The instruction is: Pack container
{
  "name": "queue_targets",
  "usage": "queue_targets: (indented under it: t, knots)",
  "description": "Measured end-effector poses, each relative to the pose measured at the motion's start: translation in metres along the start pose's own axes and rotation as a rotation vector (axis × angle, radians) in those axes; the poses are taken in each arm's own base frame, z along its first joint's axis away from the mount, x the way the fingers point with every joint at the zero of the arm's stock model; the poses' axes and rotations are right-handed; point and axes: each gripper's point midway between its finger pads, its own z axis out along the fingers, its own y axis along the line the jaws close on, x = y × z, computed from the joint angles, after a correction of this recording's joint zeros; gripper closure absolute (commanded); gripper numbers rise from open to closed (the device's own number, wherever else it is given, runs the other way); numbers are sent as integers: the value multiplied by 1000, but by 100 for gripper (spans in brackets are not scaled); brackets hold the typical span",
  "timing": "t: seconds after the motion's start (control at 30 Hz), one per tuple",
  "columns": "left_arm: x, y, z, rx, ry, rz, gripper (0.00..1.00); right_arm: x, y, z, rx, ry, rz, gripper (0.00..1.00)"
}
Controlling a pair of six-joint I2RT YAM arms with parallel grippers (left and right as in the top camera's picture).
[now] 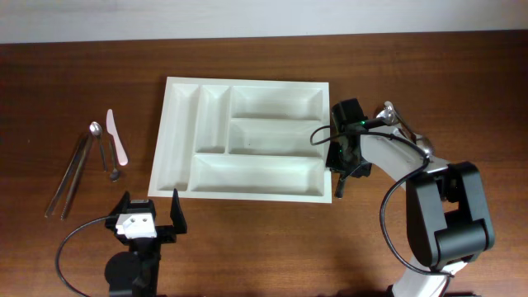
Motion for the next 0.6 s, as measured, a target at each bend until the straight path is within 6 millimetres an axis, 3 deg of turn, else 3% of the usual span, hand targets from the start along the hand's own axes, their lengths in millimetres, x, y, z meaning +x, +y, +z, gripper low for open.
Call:
queue_targets:
  t: [0.27,0.6]
  knots:
    - [0,0,0,0,0,0,1,-4,-5,0,-31,18,36,73]
    - [0,0,0,0,0,0,1,-9,-11,-2,-192,100,146,74]
